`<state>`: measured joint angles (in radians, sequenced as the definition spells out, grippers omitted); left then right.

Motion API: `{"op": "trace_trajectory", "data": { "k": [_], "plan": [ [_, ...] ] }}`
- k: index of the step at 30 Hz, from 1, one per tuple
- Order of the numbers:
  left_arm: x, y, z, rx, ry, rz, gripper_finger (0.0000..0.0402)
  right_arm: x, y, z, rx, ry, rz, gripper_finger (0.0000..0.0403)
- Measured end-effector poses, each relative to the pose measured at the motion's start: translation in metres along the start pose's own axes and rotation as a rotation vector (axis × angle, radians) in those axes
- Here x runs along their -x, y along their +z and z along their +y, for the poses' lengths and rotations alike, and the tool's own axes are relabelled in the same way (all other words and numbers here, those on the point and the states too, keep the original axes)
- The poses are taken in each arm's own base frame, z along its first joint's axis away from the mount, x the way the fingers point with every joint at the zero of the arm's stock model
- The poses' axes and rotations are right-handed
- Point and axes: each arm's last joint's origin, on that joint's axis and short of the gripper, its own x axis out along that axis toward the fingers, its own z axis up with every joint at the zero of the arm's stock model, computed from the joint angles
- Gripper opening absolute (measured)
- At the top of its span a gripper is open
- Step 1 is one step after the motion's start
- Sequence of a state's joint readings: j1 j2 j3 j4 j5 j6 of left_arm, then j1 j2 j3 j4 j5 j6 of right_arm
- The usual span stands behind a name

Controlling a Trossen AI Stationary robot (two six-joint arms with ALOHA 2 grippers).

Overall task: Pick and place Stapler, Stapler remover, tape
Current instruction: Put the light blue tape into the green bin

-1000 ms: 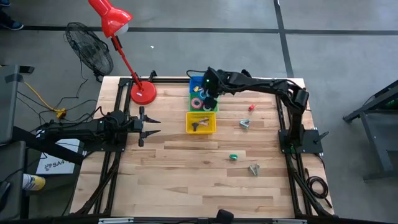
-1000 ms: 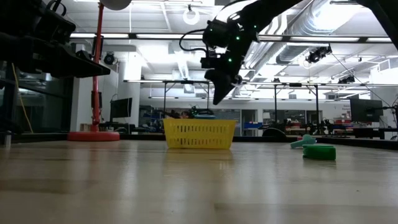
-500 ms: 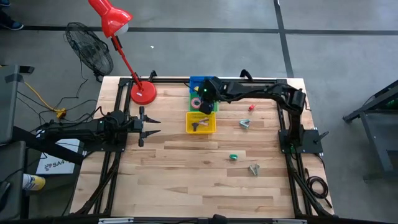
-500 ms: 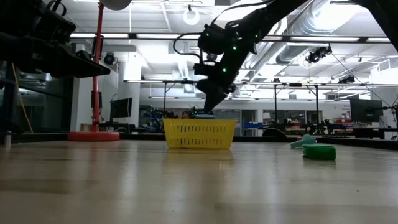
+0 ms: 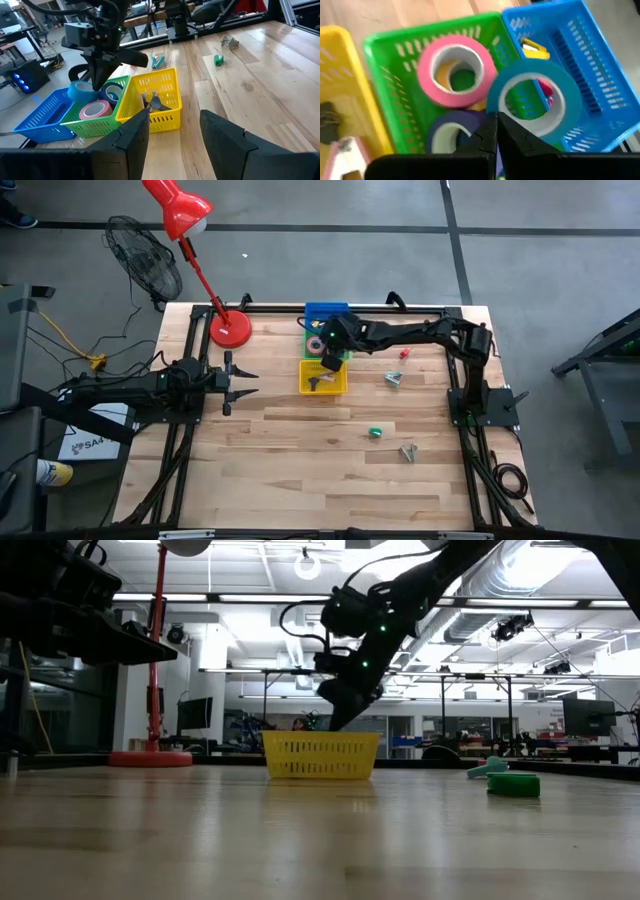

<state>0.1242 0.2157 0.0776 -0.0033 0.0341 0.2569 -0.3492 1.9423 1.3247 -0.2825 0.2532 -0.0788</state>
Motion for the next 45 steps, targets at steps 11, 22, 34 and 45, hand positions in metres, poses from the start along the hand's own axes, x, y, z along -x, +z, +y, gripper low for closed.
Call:
{"op": "trace_trajectory", "data": {
  "k": [11, 22, 34, 45],
  "plan": [
    [0.0, 0.0, 0.0, 0.0, 0.0, 0.0, 0.0172, -0.001, -0.004, -0.003, -0.009, -0.008, -0.003, 0.0],
    [0.0, 0.0, 0.0, 0.0, 0.0, 0.0, 0.0172, 0.024, 0.008, -0.033, -0.018, -0.124, -0.069, 0.0],
    [0.0, 0.0, 0.0, 0.0, 0.0, 0.0, 0.0172, 0.013, 0.0, -0.057, -0.152, 0.009, -0.043, 0.0],
    [0.0, 0.0, 0.0, 0.0, 0.0, 0.0, 0.0172, 0.01, 0.0, -0.038, -0.11, 0.137, -0.03, 0.0]
  ]
}}
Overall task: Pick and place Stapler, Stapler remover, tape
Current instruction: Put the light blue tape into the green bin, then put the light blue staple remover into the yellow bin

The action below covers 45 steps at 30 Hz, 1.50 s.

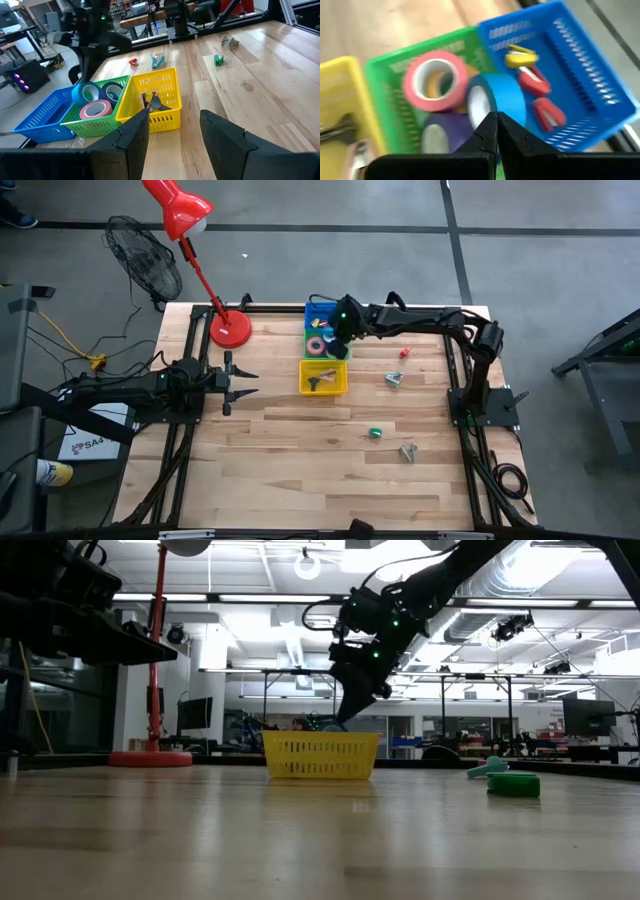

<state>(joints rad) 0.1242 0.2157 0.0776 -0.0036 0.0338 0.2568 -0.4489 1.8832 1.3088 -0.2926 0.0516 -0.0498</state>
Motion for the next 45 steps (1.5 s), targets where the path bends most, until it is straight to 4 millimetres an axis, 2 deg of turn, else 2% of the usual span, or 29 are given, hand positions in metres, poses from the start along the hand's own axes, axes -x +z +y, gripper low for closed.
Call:
{"op": "trace_trajectory", "data": {
  "k": [8, 13, 18, 22, 28, 37, 40, 45],
  "plan": [
    [0.0, 0.0, 0.0, 0.0, 0.0, 0.0, 0.0172, 0.004, -0.004, 0.025, 0.049, 0.048, 0.05, 0.0],
    [0.0, 0.0, 0.0, 0.0, 0.0, 0.0, 0.0172, 0.01, -0.003, 0.027, 0.033, 0.035, 0.048, 0.0],
    [0.0, 0.0, 0.0, 0.0, 0.0, -0.001, 0.0172, 0.036, 0.004, 0.021, 0.028, -0.05, 0.016, 0.0],
    [0.0, 0.0, 0.0, 0.0, 0.0, -0.001, 0.0172, 0.059, 0.001, 0.018, 0.022, -0.08, 0.068, 0.0],
    [0.0, 0.0, 0.0, 0.0, 0.0, -0.001, 0.0172, 0.081, -0.02, 0.011, -0.103, -0.097, 0.215, 0.0],
    [0.0, 0.0, 0.0, 0.0, 0.0, 0.0, 0.0172, 0.083, -0.077, 0.014, -0.179, 0.0, 0.364, 0.0007],
    [0.0, 0.0, 0.0, 0.0, 0.0, 0.0, 0.0172, 0.086, -0.085, 0.015, -0.179, 0.038, 0.393, 0.0032],
    [0.0, 0.0, 0.0, 0.0, 0.0, -0.001, 0.0172, 0.09, -0.092, 0.013, -0.176, 0.048, 0.488, 0.0105]
  ]
}}
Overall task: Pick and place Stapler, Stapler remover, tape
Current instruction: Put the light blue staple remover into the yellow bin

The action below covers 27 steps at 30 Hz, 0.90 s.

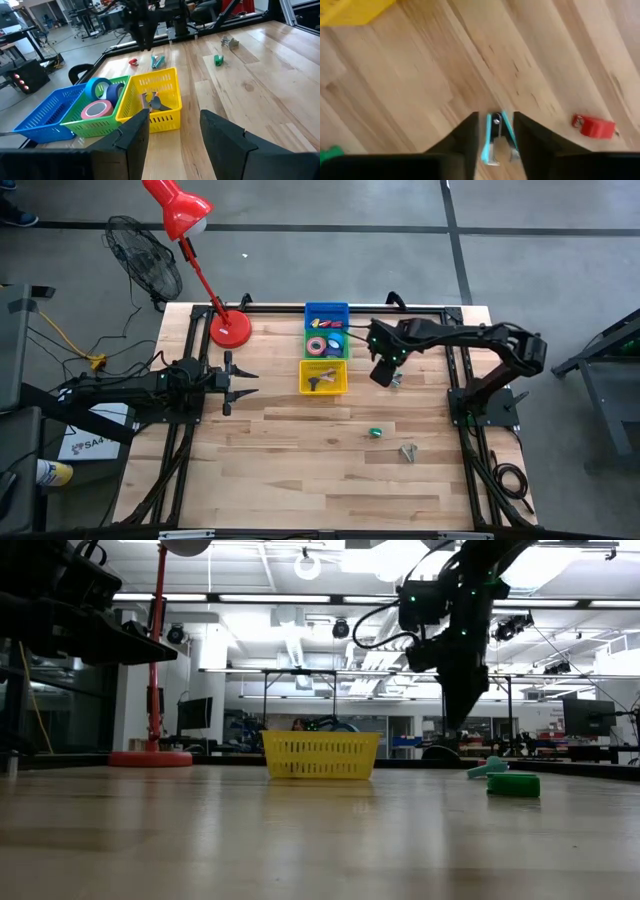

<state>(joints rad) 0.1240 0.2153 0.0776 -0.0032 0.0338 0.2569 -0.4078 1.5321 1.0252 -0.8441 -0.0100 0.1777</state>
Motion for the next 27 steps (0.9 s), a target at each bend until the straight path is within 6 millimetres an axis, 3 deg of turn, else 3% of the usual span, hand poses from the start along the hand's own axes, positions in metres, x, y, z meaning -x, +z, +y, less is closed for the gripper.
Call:
{"op": "trace_trajectory", "data": {
  "k": [5, 14, 20, 27],
  "plan": [
    [0.0, 0.0, 0.0, 0.0, 0.0, 0.0, 0.0172, -0.004, 0.002, -0.003, -0.005, 0.015, 0.121, 0.0173],
    [0.0, 0.0, 0.0, 0.0, 0.0, 0.001, 0.0172, -0.024, 0.025, 0.002, 0.076, 0.023, 0.341, 0.0245],
    [0.0, 0.0, 0.0, 0.0, -0.001, 0.0, 0.0172, -0.042, 0.032, 0.001, 0.112, -0.043, 0.467, 0.0271],
    [0.0, 0.0, 0.0, 0.0, 0.0, 0.001, 0.0172, -0.058, 0.031, 0.0, 0.16, -0.062, 0.549, 0.0273]
  ]
}}
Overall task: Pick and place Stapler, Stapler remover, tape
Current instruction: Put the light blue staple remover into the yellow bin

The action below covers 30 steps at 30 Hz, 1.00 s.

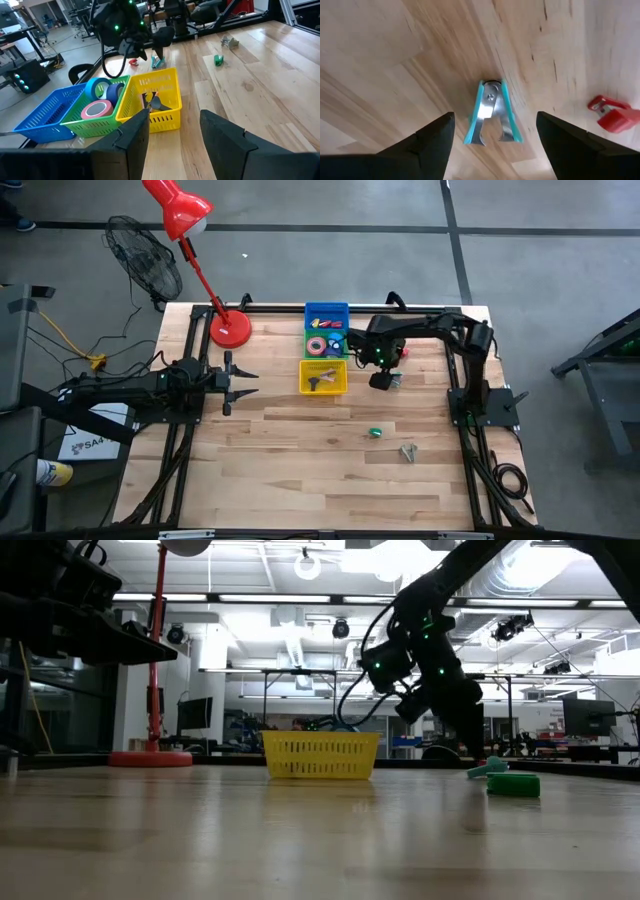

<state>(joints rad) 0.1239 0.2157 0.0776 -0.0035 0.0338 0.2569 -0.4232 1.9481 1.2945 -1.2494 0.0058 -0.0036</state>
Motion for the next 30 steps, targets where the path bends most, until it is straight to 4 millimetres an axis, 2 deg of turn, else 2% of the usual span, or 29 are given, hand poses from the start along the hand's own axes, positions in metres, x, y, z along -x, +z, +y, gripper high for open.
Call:
{"op": "trace_trajectory", "data": {
  "k": [15, 21, 30],
  "plan": [
    [0.0, 0.0, 0.0, 0.0, 0.0, 0.0, 0.0172, -0.012, 0.003, 0.0, 0.029, 0.04, 0.072, 0.0267],
    [0.0, 0.0, 0.0, 0.0, 0.0, 0.0, 0.0172, -0.025, 0.0, 0.001, 0.048, 0.039, 0.086, 0.0246],
    [0.0, 0.0, 0.0, 0.0, 0.0, 0.0, 0.0172, -0.028, -0.002, 0.0, 0.071, -0.012, 0.104, 0.0195]
  ]
}}
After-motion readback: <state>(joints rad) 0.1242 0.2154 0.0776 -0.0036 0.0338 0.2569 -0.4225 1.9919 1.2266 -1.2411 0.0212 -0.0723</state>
